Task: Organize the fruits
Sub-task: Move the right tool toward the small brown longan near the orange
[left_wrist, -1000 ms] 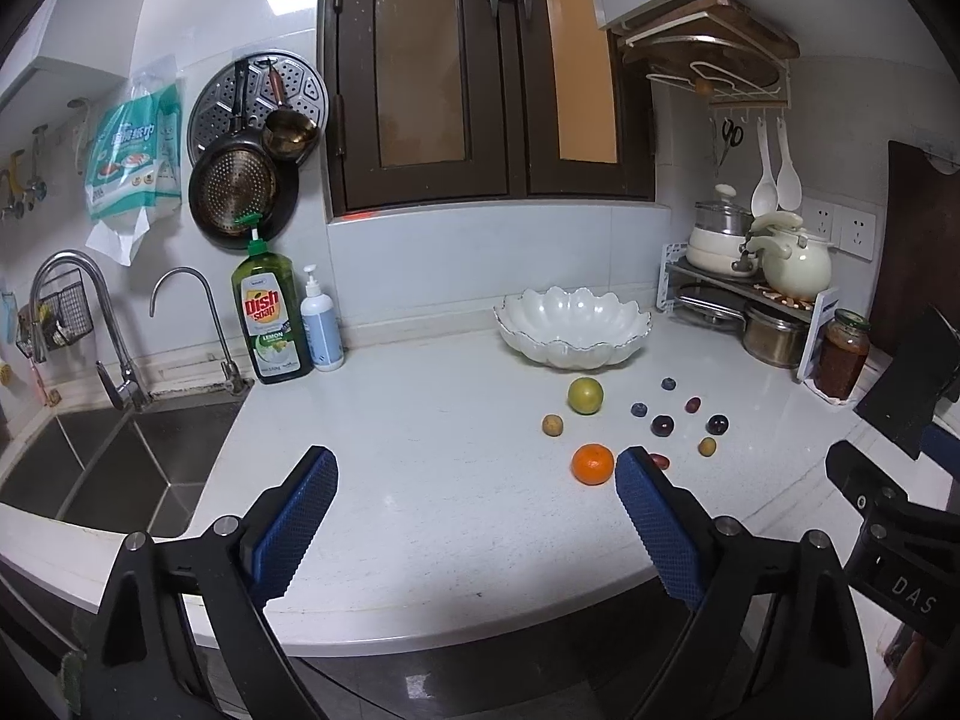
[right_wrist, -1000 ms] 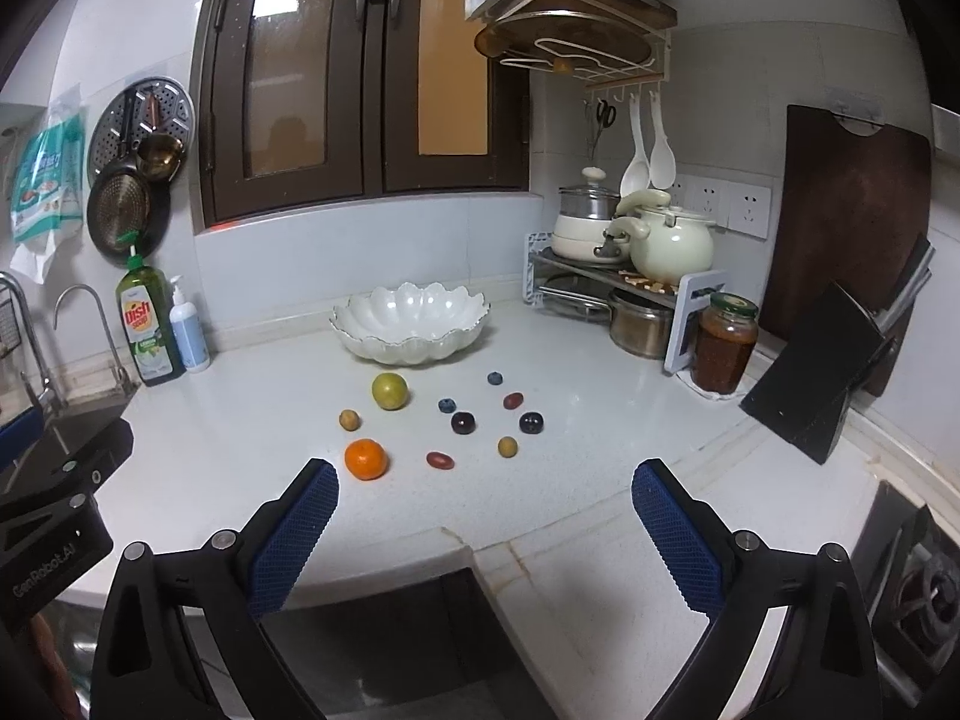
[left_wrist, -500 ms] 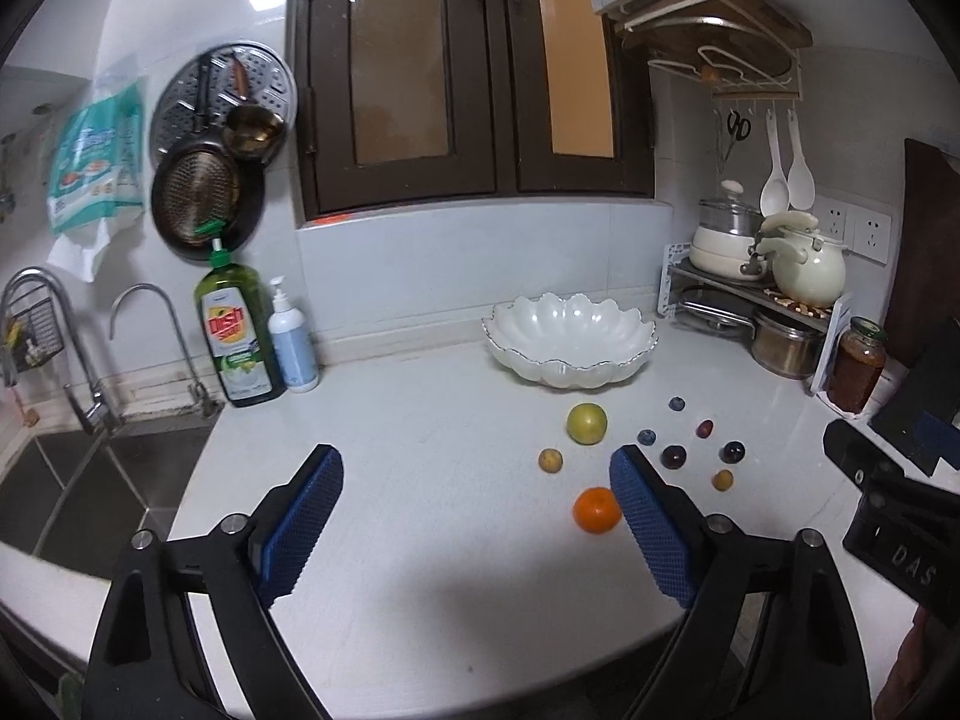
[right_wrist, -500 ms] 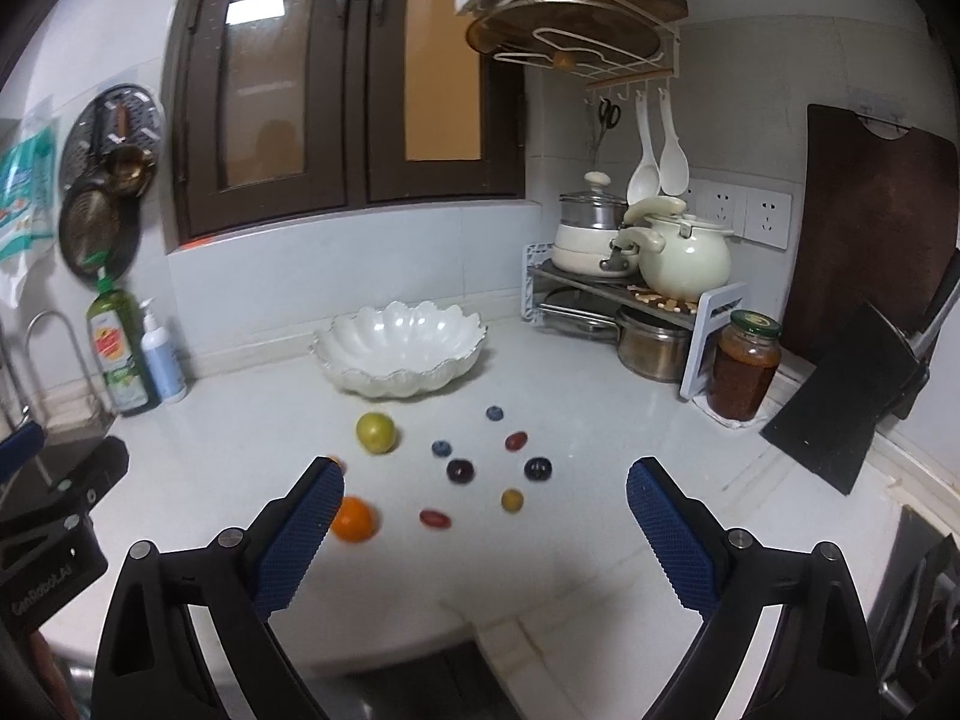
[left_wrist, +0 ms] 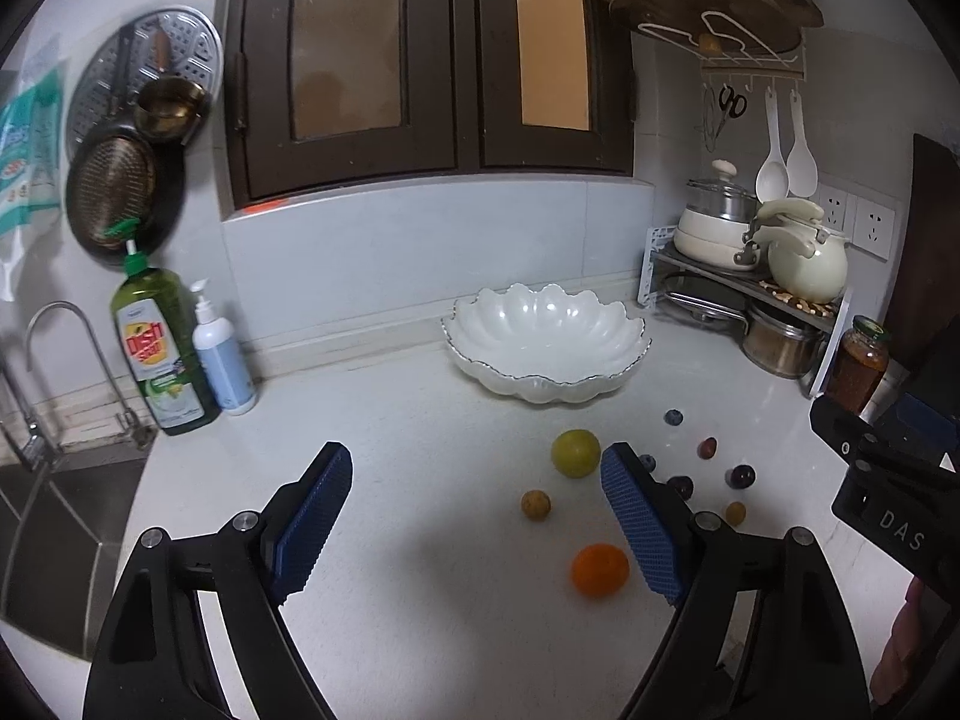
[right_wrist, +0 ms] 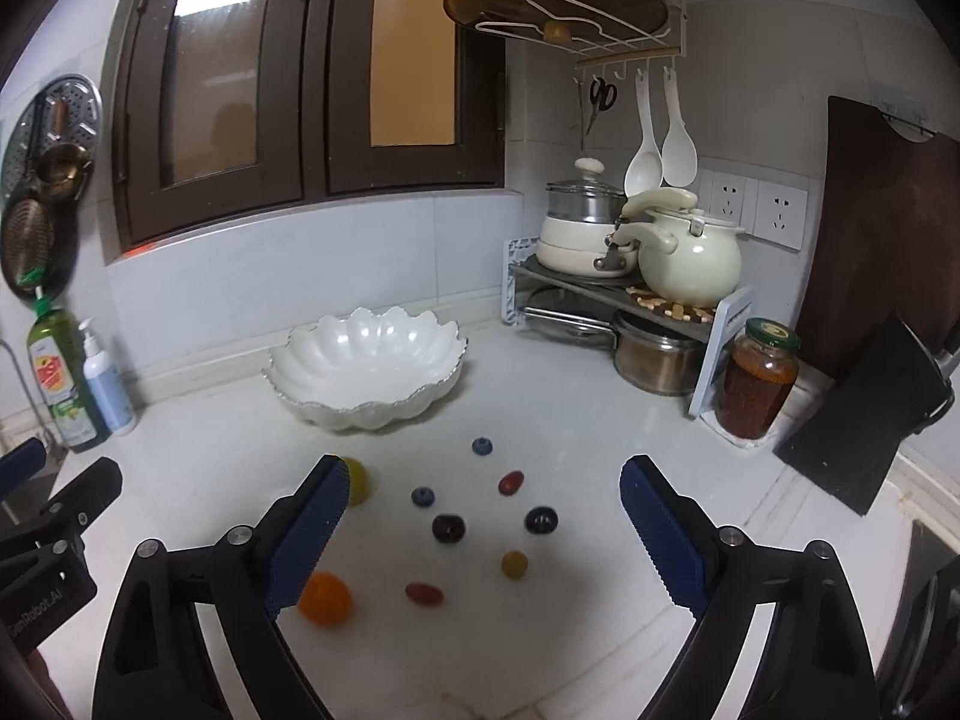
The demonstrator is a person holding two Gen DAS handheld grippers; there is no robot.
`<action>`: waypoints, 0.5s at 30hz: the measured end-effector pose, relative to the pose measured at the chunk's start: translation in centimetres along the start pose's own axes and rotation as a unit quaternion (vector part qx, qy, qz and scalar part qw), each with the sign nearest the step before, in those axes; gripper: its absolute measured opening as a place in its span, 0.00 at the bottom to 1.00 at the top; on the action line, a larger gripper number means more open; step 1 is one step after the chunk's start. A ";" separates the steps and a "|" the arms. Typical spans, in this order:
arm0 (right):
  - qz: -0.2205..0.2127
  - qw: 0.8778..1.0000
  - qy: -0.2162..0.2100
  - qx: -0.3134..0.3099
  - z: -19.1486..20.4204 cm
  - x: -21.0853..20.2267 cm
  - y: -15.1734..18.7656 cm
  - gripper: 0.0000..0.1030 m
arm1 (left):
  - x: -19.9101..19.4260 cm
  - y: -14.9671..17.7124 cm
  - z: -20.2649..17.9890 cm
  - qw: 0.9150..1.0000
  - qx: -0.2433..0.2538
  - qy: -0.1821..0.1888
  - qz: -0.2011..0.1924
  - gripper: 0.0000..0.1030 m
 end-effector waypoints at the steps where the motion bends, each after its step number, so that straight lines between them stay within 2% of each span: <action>1: 0.001 1.000 0.004 0.002 0.1 0.4 -0.2 0.90 | 0.5 -0.2 0.0 1.000 0.001 0.004 0.002 0.82; 10: 0.033 0.999 0.027 0.006 0.2 3.5 0.0 0.89 | 4.5 -0.4 -0.2 0.999 0.014 0.021 0.035 0.78; 15: 0.054 0.998 0.029 0.015 -0.6 5.6 0.4 0.88 | 6.4 -0.4 -0.8 0.998 0.026 0.013 0.054 0.75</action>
Point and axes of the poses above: each gripper's, at about its wrist camera, not at the fingertips, and x roughly the way its jaws point, z to its left, y to its underside, the point moved 6 cm from there along x, roughly the way its jaws point, and after that the axes turned 1 degree about z, right-handed, at the moved point
